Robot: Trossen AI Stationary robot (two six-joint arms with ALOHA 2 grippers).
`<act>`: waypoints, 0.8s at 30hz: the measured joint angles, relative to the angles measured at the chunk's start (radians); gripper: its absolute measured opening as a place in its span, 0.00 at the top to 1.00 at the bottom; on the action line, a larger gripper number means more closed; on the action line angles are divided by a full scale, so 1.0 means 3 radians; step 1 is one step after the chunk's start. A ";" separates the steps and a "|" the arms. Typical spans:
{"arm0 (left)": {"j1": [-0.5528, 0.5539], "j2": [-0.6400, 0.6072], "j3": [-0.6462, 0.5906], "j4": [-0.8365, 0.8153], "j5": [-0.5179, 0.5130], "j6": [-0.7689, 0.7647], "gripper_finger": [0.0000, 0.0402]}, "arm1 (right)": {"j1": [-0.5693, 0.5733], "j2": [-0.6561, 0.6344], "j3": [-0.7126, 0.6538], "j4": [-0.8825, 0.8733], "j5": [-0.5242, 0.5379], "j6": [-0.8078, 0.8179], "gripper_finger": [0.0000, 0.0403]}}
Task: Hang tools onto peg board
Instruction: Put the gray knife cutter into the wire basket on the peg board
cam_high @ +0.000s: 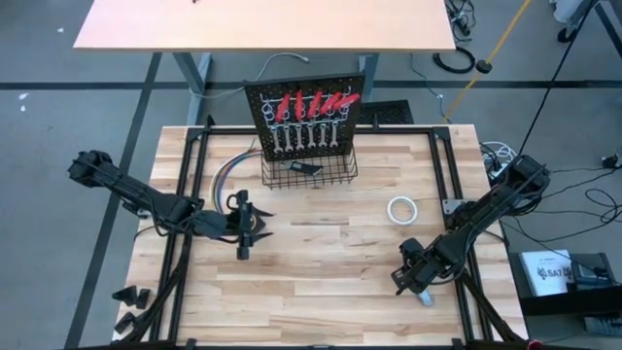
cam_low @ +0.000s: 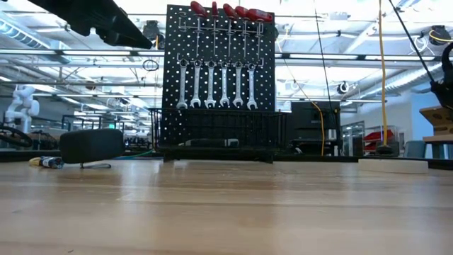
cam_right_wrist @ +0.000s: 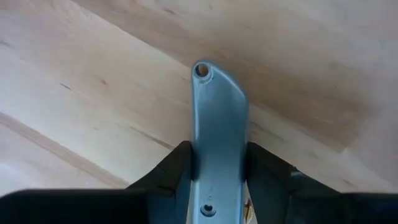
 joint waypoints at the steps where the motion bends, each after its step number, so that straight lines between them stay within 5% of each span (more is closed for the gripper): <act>1: 0.0000 0.0000 0.0000 0.0000 0.0001 -0.0001 0.40 | 0.0001 -0.0048 0.0017 -0.0022 0.0085 -0.0049 0.72; 5: 0.0001 0.0000 0.0000 0.0003 0.0001 0.0003 0.40 | -0.0026 -0.0213 0.0108 -0.0097 0.0821 -0.0243 0.72; 10: 0.0010 0.0001 0.0000 0.0041 0.0001 0.0034 0.40 | -0.0109 -0.0374 0.0307 -0.0028 0.1147 -0.0666 0.72; 24: 0.0016 0.0286 0.0003 0.0372 0.0032 0.0171 0.40 | -0.1019 -0.0436 0.1286 0.0168 0.1995 -0.3872 0.72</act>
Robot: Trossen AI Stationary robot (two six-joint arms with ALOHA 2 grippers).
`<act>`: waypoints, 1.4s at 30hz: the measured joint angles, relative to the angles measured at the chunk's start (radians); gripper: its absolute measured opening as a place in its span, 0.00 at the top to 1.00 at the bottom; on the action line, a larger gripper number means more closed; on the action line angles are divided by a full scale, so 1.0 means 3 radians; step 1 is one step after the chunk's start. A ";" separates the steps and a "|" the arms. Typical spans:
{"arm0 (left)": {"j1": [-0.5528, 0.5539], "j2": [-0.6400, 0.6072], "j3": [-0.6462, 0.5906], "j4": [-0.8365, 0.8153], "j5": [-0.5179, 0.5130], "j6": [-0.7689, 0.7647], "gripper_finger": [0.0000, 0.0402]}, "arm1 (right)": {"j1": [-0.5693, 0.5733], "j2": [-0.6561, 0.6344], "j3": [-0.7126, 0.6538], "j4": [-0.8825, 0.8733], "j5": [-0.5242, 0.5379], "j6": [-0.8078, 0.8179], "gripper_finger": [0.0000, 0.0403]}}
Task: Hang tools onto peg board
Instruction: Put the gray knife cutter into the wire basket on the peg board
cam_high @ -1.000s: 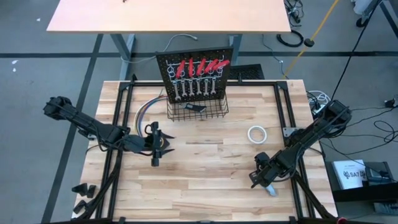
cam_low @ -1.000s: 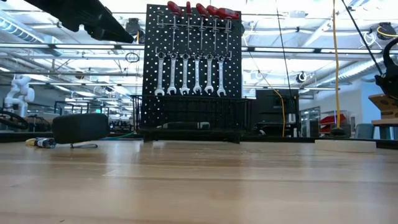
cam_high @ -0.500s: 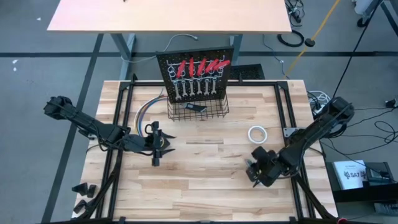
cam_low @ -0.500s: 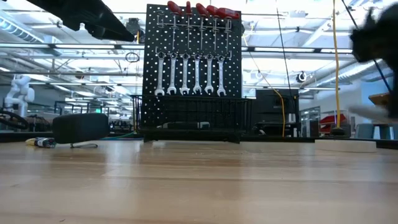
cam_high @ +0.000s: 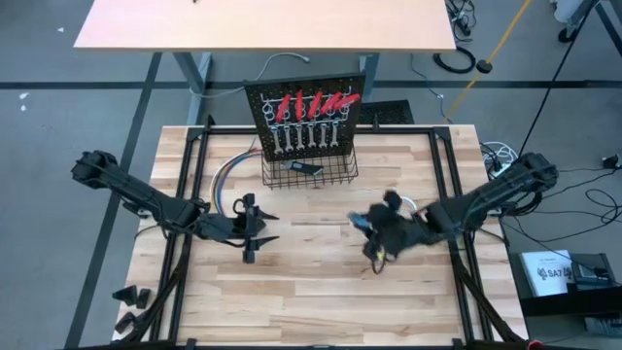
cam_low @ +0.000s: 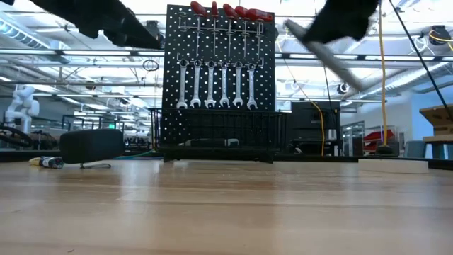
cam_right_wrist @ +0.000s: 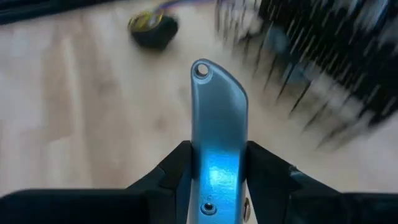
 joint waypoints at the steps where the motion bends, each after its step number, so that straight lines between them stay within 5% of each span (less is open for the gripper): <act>1: 0.0006 0.0040 0.0000 0.0016 0.0012 0.0006 0.40 | -0.0099 0.0000 0.0021 0.0120 0.0018 -0.0289 0.72; 9: 0.0041 0.0371 0.0000 0.0170 0.0191 0.0004 0.40 | -0.0716 0.0106 0.0028 0.1303 -0.0015 -0.2710 0.72; 13: 0.0043 0.0531 0.0000 0.0373 0.0262 0.0007 0.40 | -0.1056 0.0274 0.0032 0.1942 -0.0183 -0.3445 0.72; 17: 0.0066 0.0686 0.0000 0.0495 0.0300 0.0008 0.40 | -0.1413 0.0551 0.0032 0.2319 -0.0383 -0.3632 0.72; 26: 0.0128 0.0815 0.0000 0.0534 0.0395 0.0014 0.40 | -0.1774 0.1238 0.0034 0.2921 0.0262 -0.3676 0.72; 34: 0.0126 0.0775 0.0000 0.0532 0.0414 0.0073 0.40 | -0.1813 0.1527 0.0039 0.2944 0.0431 -0.3216 0.71; 42: 0.0125 0.0774 0.0000 0.0530 0.0432 0.0067 0.40 | -0.1815 0.1527 0.0040 0.2920 0.0422 -0.3057 0.51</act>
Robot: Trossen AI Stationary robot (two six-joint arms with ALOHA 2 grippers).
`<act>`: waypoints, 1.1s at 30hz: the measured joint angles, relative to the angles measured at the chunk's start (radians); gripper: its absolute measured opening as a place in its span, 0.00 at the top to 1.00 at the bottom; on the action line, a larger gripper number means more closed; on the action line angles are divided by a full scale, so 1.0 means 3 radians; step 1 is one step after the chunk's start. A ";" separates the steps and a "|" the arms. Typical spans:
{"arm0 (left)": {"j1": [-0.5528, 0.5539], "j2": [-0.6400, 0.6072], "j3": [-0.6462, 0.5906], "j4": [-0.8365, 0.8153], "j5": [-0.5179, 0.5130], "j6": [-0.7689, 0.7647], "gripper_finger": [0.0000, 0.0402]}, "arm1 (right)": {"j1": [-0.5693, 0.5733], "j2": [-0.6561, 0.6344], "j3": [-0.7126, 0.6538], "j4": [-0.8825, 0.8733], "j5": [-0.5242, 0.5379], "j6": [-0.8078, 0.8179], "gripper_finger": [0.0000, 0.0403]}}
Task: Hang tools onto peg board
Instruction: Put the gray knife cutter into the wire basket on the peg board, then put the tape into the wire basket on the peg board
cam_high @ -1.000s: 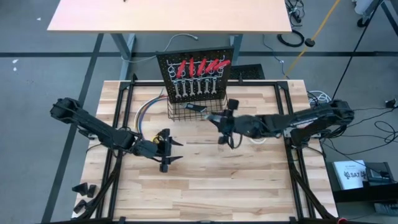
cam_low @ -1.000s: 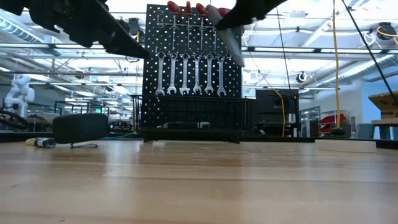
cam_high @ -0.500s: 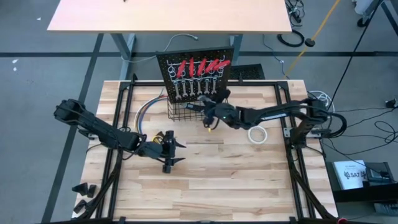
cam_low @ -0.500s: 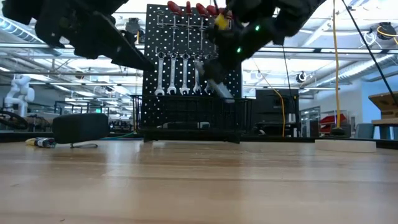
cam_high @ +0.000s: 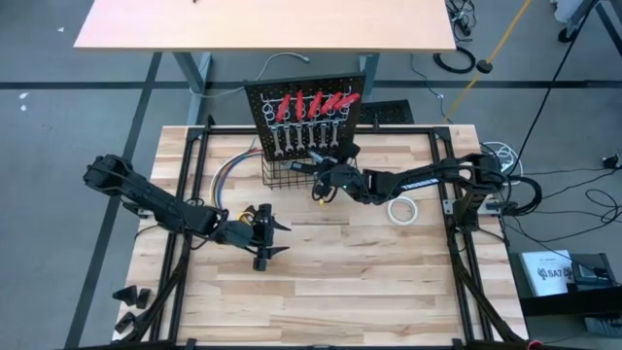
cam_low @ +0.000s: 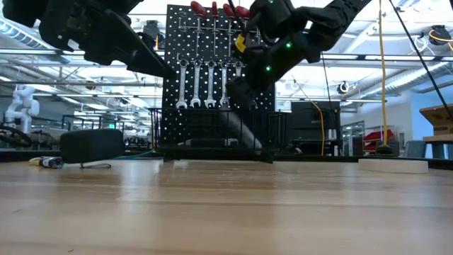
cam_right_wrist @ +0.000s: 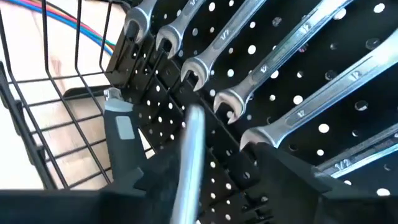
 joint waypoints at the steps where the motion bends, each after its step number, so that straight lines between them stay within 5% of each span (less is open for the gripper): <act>1: 0.0000 0.0000 0.0000 0.0001 0.0001 0.0000 0.40 | 0.0001 0.0000 0.0000 -0.0027 0.0000 0.0018 0.49; 15: 0.0000 0.0000 0.0000 0.0005 0.0012 -0.0064 0.40 | 0.0351 -0.0334 0.0001 -0.0869 -0.0122 0.0435 0.44; 19: 0.0000 0.0000 0.0000 0.0002 0.0013 -0.0083 0.40 | 0.0582 -0.0758 0.0001 -0.1652 -0.0425 0.0986 0.44; 26: 0.0000 0.0000 -0.0001 0.0132 0.0013 -0.0065 0.40 | 0.0863 -0.1315 0.0002 -0.3268 -0.1551 0.2534 0.44; 33: 0.0000 0.0000 -0.0001 0.0177 0.0012 -0.0078 0.40 | 0.1228 -0.1269 -0.0052 -0.4494 -0.1497 0.3624 0.48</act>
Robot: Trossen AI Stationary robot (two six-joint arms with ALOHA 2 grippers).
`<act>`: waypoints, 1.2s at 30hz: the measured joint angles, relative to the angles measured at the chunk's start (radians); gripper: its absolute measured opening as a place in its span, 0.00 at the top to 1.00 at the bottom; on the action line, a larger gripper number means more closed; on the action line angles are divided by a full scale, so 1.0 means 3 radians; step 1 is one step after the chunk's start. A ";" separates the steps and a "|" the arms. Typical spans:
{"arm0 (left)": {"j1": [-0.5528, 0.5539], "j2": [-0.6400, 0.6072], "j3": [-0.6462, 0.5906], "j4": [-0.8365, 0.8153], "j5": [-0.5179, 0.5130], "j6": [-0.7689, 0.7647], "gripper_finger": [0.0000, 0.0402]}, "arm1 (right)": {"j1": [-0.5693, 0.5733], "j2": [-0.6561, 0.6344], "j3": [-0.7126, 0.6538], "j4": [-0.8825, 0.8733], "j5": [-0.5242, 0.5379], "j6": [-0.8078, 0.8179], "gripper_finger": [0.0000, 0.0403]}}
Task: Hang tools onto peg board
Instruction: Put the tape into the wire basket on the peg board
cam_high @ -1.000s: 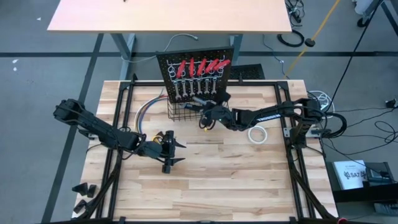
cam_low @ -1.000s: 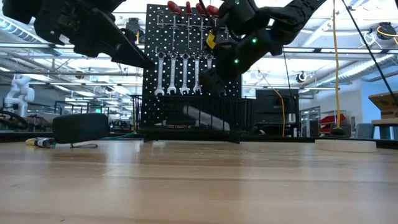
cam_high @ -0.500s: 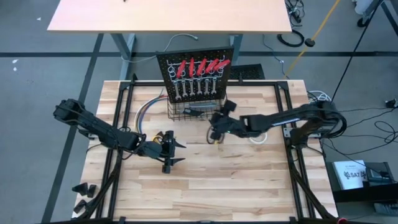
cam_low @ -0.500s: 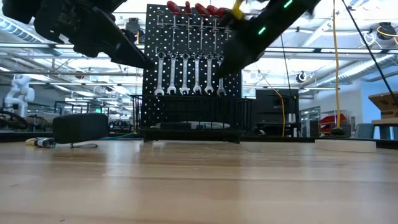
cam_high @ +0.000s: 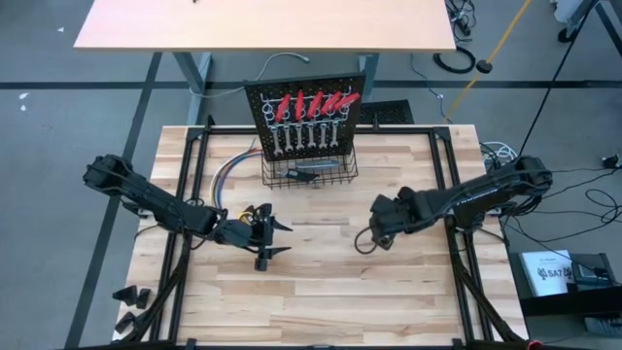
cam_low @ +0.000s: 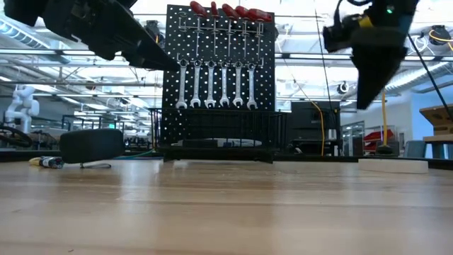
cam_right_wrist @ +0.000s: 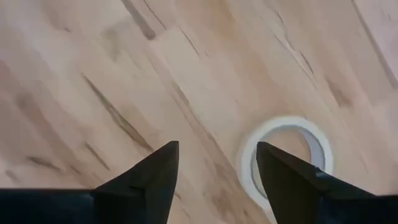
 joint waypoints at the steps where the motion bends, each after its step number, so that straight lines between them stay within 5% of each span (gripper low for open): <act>1: 0.0000 0.0000 0.0000 0.0001 0.0000 -0.0004 0.40 | 0.0018 -0.0002 -0.0044 0.0005 0.0003 0.0049 0.49; 10: 0.0001 0.0000 0.0000 0.0021 0.0000 -0.0002 0.40 | -0.0141 -0.0010 -0.0682 0.0392 -0.0325 0.0305 0.49; 25: 0.0064 -0.0001 0.0000 0.0019 0.0000 -0.0005 0.40 | -0.0531 -0.0016 -0.1305 0.1014 -0.0373 0.0109 0.50; 29: 0.0064 -0.0001 0.0000 0.0017 0.0000 -0.0005 0.40 | -0.0530 -0.0019 -0.1330 0.1108 -0.0449 0.0101 0.60; 36: 0.0064 0.0000 0.0000 0.0018 0.0001 -0.0006 0.40 | -0.0516 -0.0018 -0.1335 0.1274 -0.0605 -0.0057 0.92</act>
